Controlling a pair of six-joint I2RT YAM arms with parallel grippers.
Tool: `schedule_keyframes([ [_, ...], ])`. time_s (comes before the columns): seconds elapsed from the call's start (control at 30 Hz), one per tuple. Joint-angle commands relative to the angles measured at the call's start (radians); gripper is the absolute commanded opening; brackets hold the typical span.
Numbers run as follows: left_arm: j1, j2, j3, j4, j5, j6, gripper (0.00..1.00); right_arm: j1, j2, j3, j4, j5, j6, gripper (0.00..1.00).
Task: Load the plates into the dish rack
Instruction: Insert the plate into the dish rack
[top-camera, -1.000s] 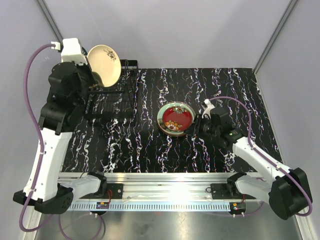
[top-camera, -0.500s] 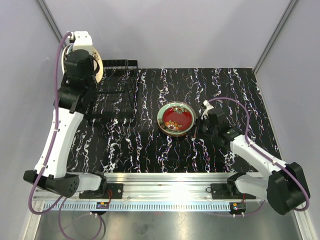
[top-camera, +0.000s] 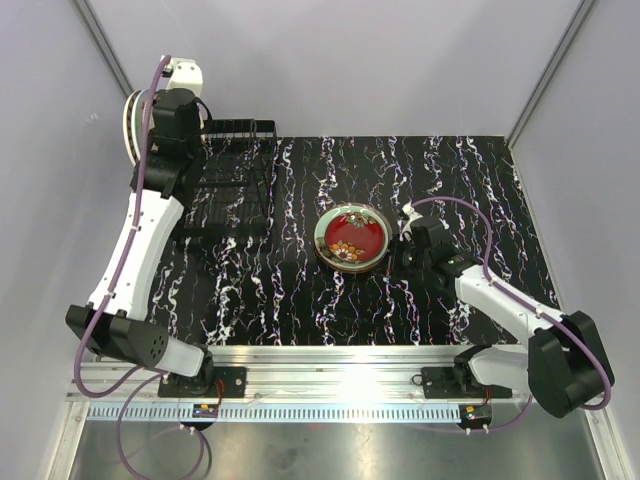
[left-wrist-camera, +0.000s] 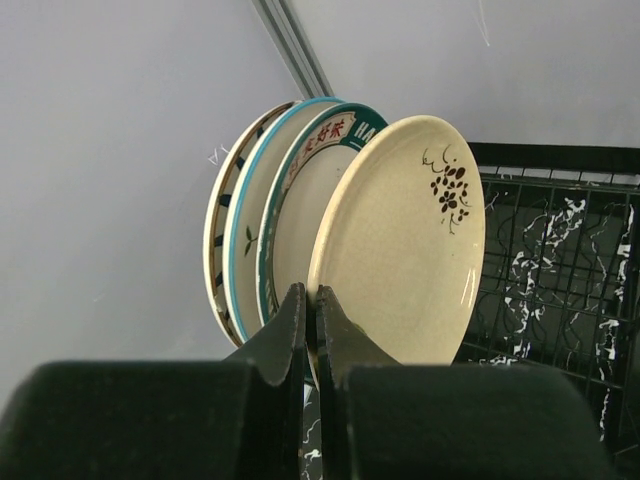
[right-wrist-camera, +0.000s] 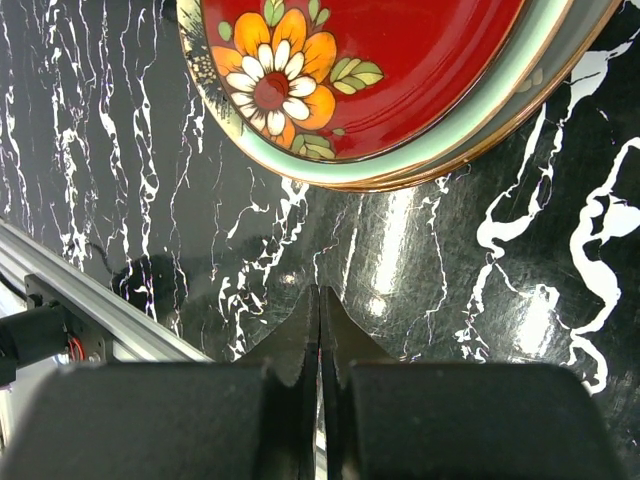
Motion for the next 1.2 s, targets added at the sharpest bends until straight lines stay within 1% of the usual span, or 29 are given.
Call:
schedule_keyframes([
  [0.0, 0.007, 0.004, -0.007, 0.114, -0.008, 0.035, 0.0, -0.003, 0.006, 0.041, 0.016, 0.016, -0.023, 0.0],
  [0.4, 0.01, 0.061, -0.044, 0.179, -0.045, 0.107, 0.0, -0.017, 0.037, 0.047, 0.016, 0.006, -0.021, 0.0],
  [1.17, 0.027, 0.118, -0.081, 0.248, -0.032, 0.17, 0.0, -0.052, 0.078, 0.047, 0.03, -0.033, -0.017, 0.0],
])
